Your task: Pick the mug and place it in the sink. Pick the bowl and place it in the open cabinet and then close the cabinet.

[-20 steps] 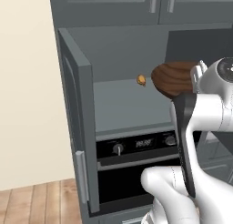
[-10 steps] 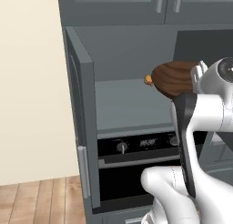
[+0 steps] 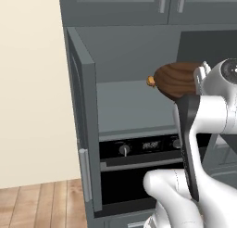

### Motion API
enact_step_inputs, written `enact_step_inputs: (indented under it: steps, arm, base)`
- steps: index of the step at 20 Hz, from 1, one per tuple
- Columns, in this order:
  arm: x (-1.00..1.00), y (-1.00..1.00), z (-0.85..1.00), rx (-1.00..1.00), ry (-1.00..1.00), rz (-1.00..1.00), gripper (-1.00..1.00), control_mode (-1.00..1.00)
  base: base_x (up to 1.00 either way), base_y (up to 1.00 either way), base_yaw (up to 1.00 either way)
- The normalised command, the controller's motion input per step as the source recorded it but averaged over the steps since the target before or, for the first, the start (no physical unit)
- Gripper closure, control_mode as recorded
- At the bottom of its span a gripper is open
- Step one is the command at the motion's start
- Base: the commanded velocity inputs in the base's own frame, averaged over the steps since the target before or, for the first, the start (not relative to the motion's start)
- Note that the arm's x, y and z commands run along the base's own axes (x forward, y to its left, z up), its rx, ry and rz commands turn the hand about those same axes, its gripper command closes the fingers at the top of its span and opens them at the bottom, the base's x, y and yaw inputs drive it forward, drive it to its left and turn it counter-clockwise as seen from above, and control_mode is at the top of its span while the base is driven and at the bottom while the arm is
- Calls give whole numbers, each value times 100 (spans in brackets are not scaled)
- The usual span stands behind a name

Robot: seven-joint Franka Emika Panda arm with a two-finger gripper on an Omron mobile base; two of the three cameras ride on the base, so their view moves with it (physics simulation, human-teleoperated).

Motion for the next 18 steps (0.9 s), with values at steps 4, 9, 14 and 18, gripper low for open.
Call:
enact_step_inputs:
  steps: [4, 9, 14, 18]
  arm:
    - [0, 0, -1, 1, 1, 1, 100, -100]
    - [-3, 0, -7, 1, 4, 2, 100, -100]
    - [-2, 0, -13, 1, 4, 3, 100, -100]
    - [0, 0, -20, 5, 3, 7, 100, -100]
  base:
    - [0, 0, 0]
    - [0, 0, 0]
    - [0, 0, 0]
    - [0, 0, 0]
